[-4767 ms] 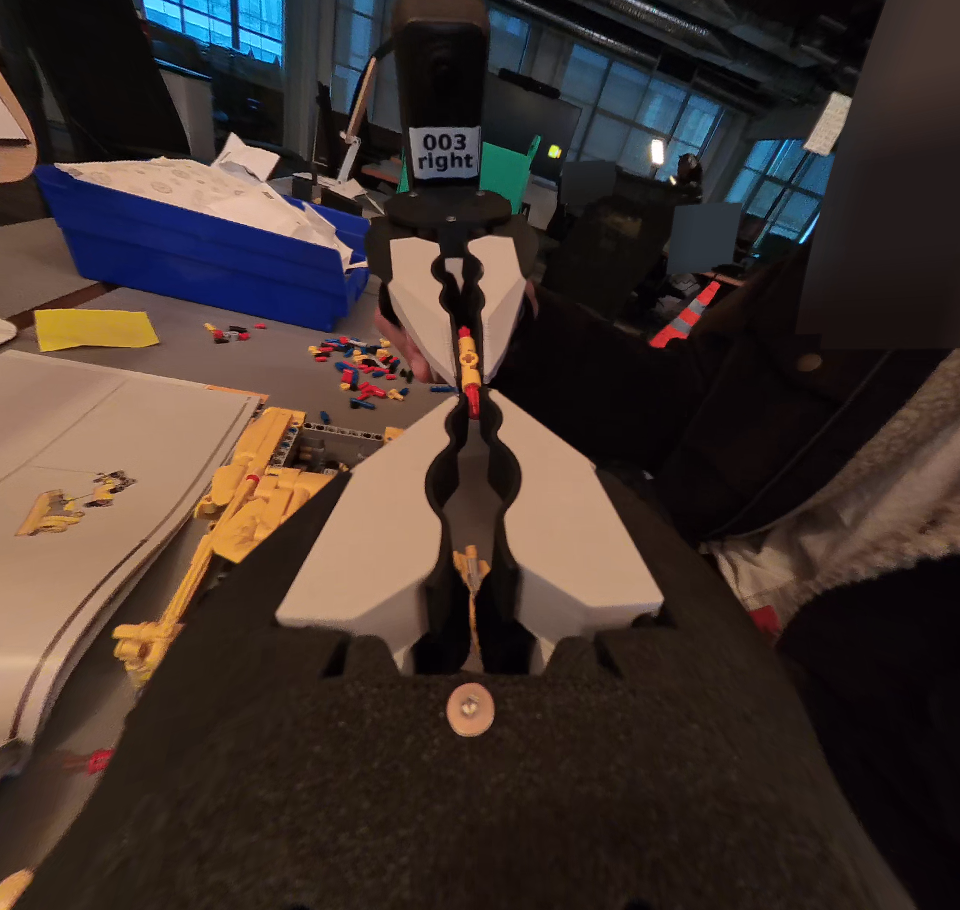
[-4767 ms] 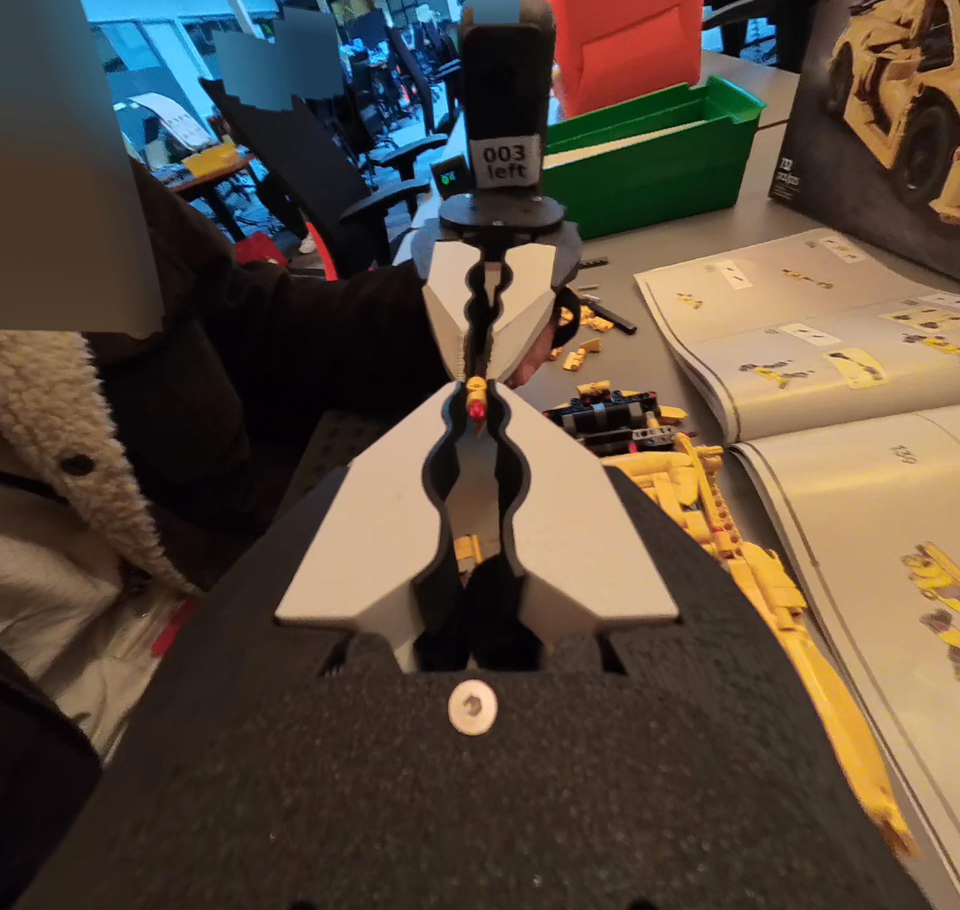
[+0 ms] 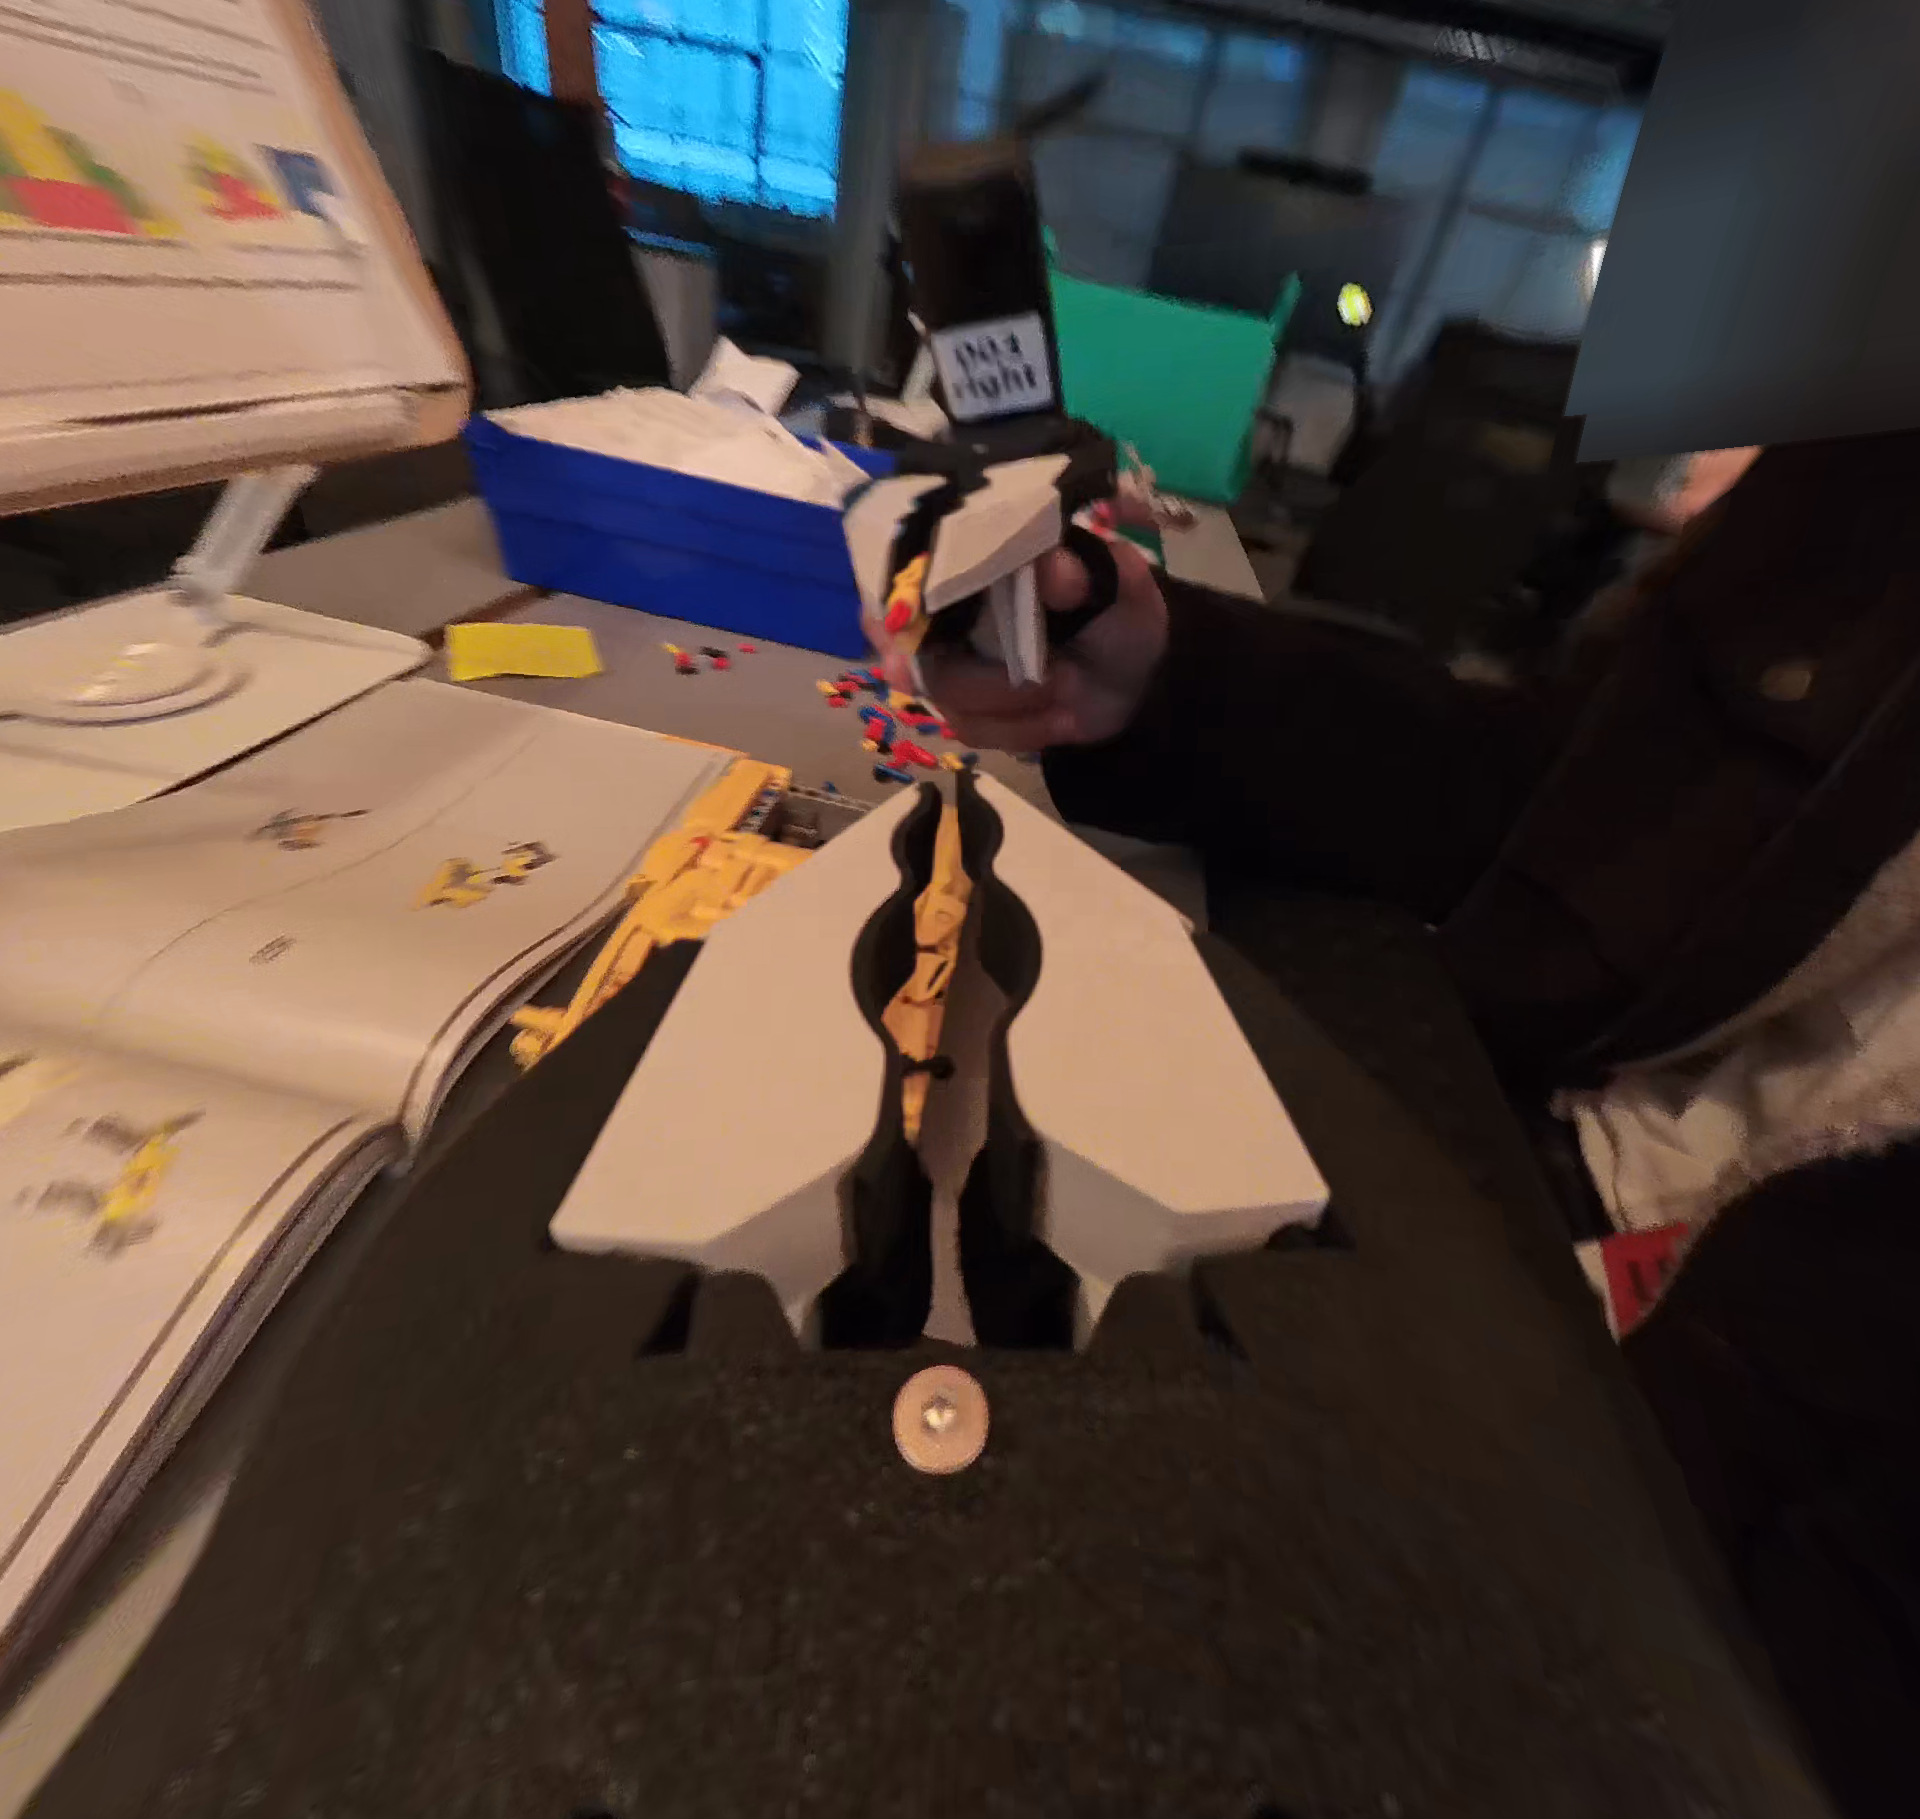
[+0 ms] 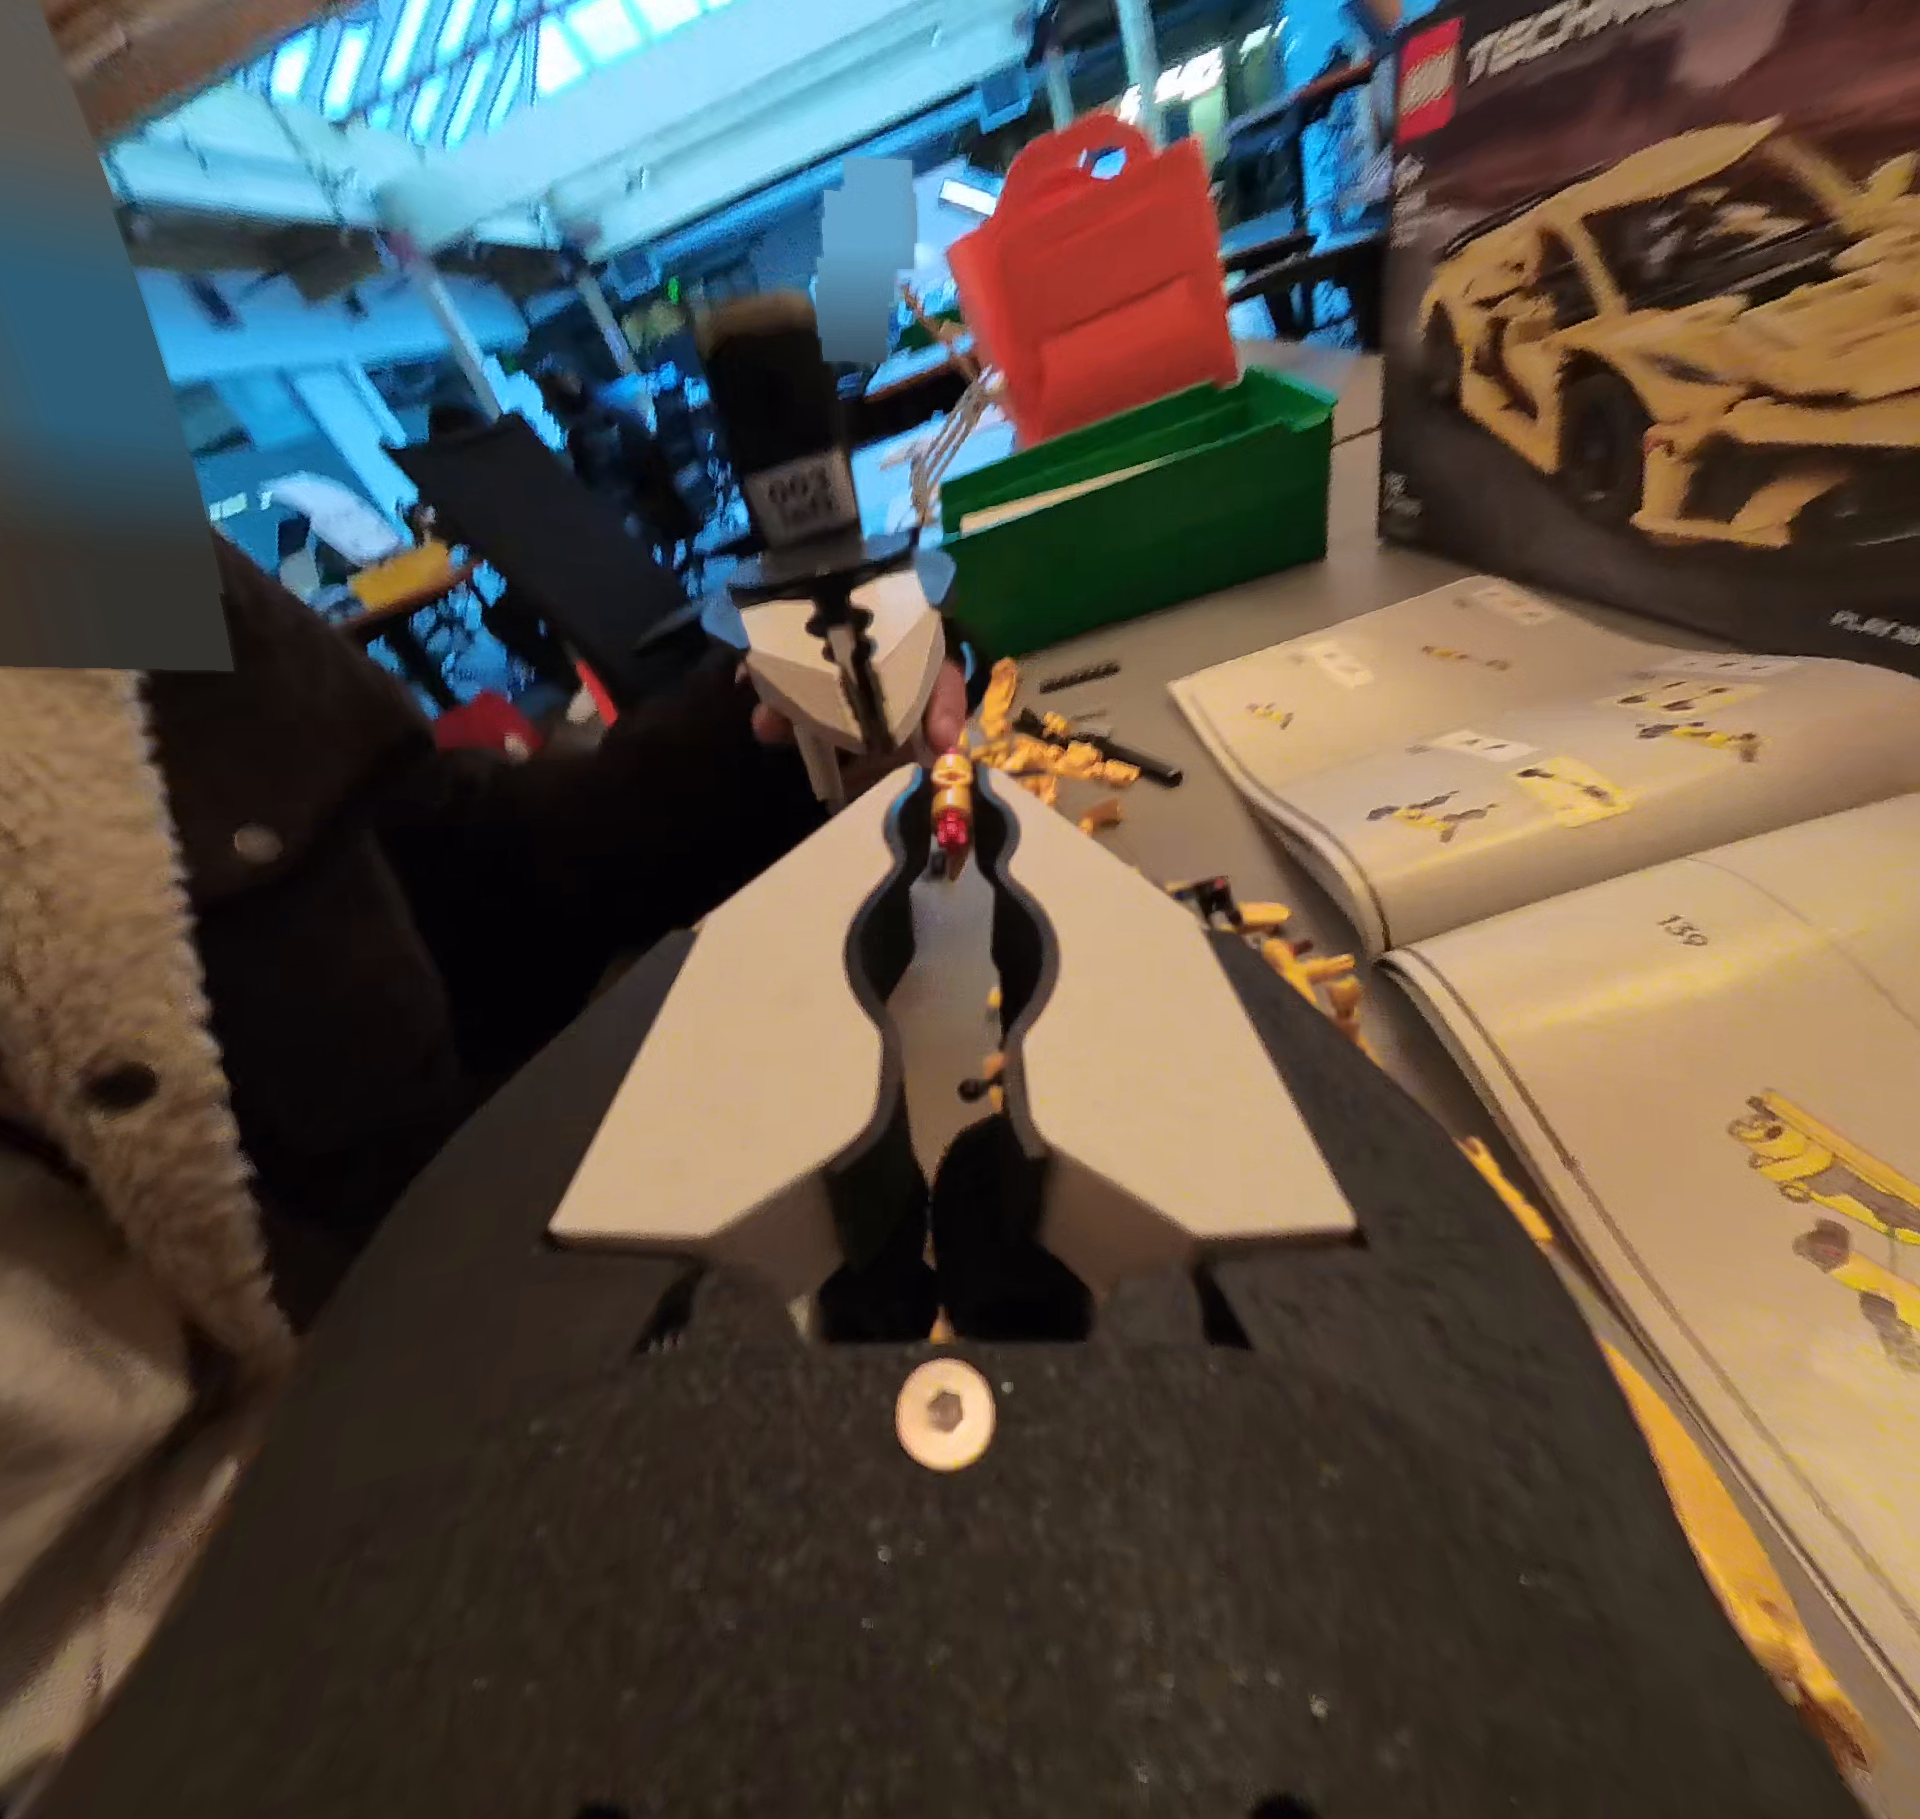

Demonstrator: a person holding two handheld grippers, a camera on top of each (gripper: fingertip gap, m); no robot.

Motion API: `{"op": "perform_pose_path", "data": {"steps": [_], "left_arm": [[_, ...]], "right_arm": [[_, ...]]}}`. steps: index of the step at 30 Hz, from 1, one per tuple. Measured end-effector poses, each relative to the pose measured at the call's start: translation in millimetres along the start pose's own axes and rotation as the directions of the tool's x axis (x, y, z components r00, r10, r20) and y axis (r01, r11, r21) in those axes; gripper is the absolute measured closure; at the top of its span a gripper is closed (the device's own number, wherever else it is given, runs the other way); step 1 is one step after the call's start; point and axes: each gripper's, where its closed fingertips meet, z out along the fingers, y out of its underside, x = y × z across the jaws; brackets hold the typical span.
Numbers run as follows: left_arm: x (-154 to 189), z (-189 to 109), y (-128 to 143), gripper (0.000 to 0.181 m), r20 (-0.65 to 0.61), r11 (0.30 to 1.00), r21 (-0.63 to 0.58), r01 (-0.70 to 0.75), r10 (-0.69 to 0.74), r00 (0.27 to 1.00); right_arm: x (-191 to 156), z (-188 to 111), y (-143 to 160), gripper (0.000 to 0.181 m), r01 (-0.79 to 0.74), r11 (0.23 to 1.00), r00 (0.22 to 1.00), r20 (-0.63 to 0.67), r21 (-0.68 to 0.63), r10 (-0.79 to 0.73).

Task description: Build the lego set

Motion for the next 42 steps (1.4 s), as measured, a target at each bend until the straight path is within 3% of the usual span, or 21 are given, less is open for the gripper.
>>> {"op": "perform_pose_path", "data": {"steps": [4, 6, 9, 12, 16, 20, 32, 39, 42], "left_arm": [[-22.0, -49.9, -8.5, 0.175, 0.134, 0.980, 0.169, 0.106, -0.130, 0.982], [-26.8, -62.9, -1.4, 0.175, 0.165, 0.971, 0.191, 0.146, -0.178, 0.970], [-23.9, -62.2, 9.5, 0.175, 0.169, 0.978, 0.146, 0.151, -0.175, 0.970], [-22.8, -59.6, 8.5, 0.174, 0.163, 0.979, 0.142, 0.145, -0.168, 0.972], [-29.5, -65.7, 5.1, 0.174, 0.148, 0.956, 0.192, 0.220, -0.250, 0.957], [-32.4, -67.5, 7.7, 0.174, 0.128, 0.941, 0.199, 0.274, -0.302, 0.945], [-36.7, -63.5, 16.7, 0.174, 0.174, 0.958, 0.150, 0.243, -0.268, 0.948], [-57.4, -89.4, -3.1, 0.174, 0.182, 0.886, 0.342, 0.313, -0.389, 0.903], [-48.6, -81.5, 0.7, 0.174, 0.118, 0.883, 0.307, 0.354, -0.404, 0.907]], "right_arm": [[13.4, 6.9, -29.1, 0.176, -0.099, 0.967, 0.990, -0.075, 0.235, 0.120], [14.6, 24.5, -34.7, 0.176, -0.196, 0.934, 0.973, -0.056, 0.297, 0.222], [7.2, 71.6, -23.2, 0.175, -0.292, 0.934, 0.953, -0.024, 0.204, 0.302], [-5.7, 111.1, -12.3, 0.175, -0.287, 0.952, 0.957, 0.005, 0.104, 0.289], [-12.1, 137.6, 1.6, 0.175, -0.242, 0.969, 0.970, 0.028, 0.047, 0.240], [-9.9, 135.7, 4.4, 0.175, -0.240, 0.967, 0.971, 0.042, 0.091, 0.237], [-6.5, 132.3, 13.2, 0.175, -0.273, 0.955, 0.962, 0.043, 0.118, 0.270], [-4.8, 124.7, 8.5, 0.175, -0.376, 0.911, 0.926, 0.099, 0.171, 0.364], [-2.7, 120.1, 4.9, 0.175, -0.408, 0.891, 0.913, 0.112, 0.201, 0.393]]}}
